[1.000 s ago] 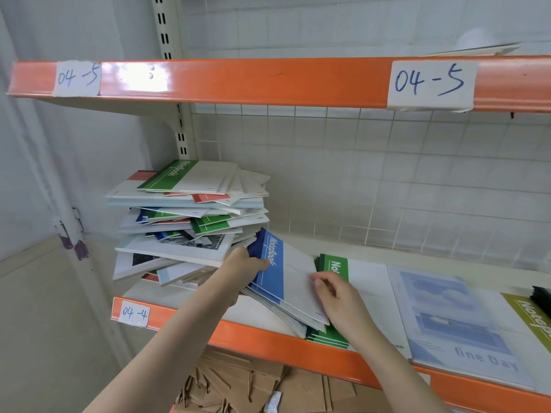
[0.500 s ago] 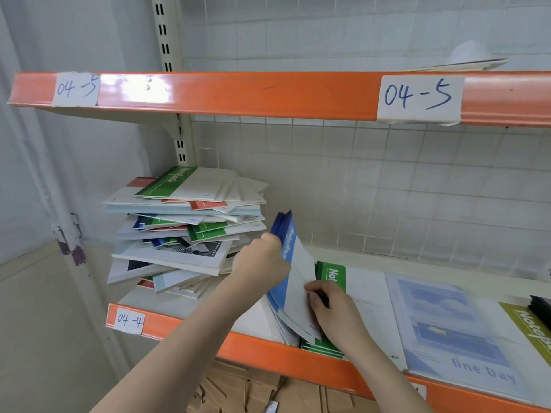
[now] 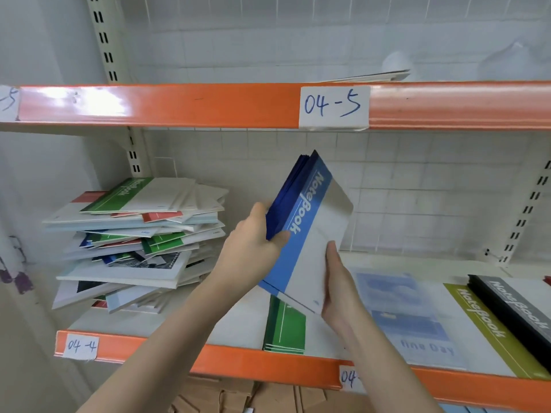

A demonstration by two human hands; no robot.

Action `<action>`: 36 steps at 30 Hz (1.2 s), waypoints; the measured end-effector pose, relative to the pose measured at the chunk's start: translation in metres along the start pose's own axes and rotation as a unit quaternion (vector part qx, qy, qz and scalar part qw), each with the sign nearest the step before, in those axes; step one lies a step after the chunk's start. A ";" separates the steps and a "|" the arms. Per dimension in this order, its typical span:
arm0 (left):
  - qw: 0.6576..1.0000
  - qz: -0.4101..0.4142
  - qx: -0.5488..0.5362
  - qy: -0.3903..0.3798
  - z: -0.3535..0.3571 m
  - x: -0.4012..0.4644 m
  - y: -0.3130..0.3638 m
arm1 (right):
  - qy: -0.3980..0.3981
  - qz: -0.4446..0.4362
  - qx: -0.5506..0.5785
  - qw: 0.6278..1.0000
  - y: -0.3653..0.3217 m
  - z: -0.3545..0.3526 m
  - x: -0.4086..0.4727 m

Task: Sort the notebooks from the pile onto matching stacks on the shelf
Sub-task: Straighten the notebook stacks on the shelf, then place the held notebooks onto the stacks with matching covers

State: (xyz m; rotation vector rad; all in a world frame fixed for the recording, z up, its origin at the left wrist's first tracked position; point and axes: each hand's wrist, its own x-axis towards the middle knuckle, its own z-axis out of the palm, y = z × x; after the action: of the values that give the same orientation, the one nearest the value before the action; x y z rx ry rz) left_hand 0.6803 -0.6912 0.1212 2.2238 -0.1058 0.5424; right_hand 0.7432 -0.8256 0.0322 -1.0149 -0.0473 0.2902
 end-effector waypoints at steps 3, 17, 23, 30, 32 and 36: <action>0.993 0.016 -0.108 -0.040 0.013 0.004 -0.012 | 0.059 -0.091 -0.061 0.992 -0.027 -0.011 -0.003; 0.959 -0.080 -0.260 -0.072 0.080 -0.018 -0.070 | 0.037 -0.212 -0.287 0.933 -0.023 -0.046 -0.020; 0.957 -0.101 -0.268 -0.047 0.083 -0.013 -0.064 | 0.048 -0.201 -0.286 0.936 -0.024 -0.043 -0.018; 0.963 -0.113 -0.246 -0.018 0.089 -0.013 -0.064 | 0.033 -0.174 -0.323 0.930 -0.025 -0.051 -0.013; 0.966 -0.111 -0.232 -0.029 0.087 -0.013 -0.063 | 0.021 -0.179 -0.328 0.927 -0.028 -0.050 -0.014; 0.977 -0.089 -0.192 -0.025 0.071 -0.009 -0.058 | 0.036 -0.213 -0.320 0.923 -0.027 -0.041 -0.016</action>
State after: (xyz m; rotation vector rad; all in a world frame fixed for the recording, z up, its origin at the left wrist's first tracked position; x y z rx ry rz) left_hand 0.7111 -0.7067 0.0359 1.8460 -0.0324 0.3353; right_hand 0.7412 -0.8774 0.0344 -1.6279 -0.3086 -0.1818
